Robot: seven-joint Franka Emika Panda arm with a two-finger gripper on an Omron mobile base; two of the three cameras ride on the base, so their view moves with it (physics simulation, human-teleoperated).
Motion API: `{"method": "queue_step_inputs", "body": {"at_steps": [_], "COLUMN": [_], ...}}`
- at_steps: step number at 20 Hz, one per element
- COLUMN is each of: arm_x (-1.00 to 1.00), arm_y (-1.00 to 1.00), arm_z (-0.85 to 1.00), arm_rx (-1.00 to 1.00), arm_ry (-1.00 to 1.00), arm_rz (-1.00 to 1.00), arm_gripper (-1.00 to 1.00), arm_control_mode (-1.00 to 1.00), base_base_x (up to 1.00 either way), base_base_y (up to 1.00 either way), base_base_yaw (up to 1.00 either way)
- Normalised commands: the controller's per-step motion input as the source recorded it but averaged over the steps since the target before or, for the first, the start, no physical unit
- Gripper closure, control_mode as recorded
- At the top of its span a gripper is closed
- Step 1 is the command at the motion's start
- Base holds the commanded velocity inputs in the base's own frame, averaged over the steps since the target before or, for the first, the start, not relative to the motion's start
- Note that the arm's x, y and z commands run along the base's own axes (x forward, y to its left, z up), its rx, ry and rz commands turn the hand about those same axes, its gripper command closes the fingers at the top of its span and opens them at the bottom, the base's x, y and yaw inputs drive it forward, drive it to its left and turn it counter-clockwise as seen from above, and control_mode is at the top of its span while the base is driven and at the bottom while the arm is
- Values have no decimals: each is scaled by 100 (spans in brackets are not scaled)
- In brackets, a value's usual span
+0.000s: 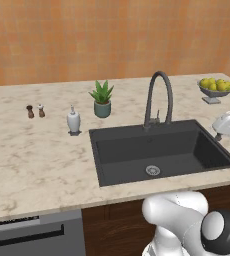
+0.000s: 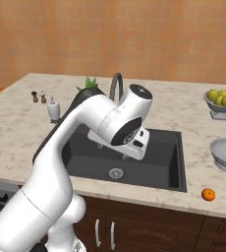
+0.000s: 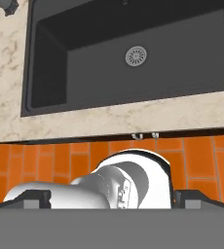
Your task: Put the colander in the sink, put the tangerine in the colander, and turn on the sink faucet and pour water over the colander.
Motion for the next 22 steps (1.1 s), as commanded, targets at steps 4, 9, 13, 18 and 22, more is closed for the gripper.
{"method": "queue_step_inputs", "body": {"at_steps": [4,9,13,18,22], "arm_x": [0,0,0,0,0], "arm_y": [0,0,0,0,0], "arm_z": [0,0,0,0,0], "arm_rx": [0,0,0,0,0], "arm_ry": [0,0,0,0,0], "arm_rz": [0,0,0,0,0], "arm_gripper": [-100,-100,-100,-100,-100], "arm_control_mode": [100,100,100,100,100], "base_base_x": [6,4,8,14,15], "base_base_y": [-26,-68,-61,-56,-32], "base_base_yaw": [-1,0,0,0,0]}}
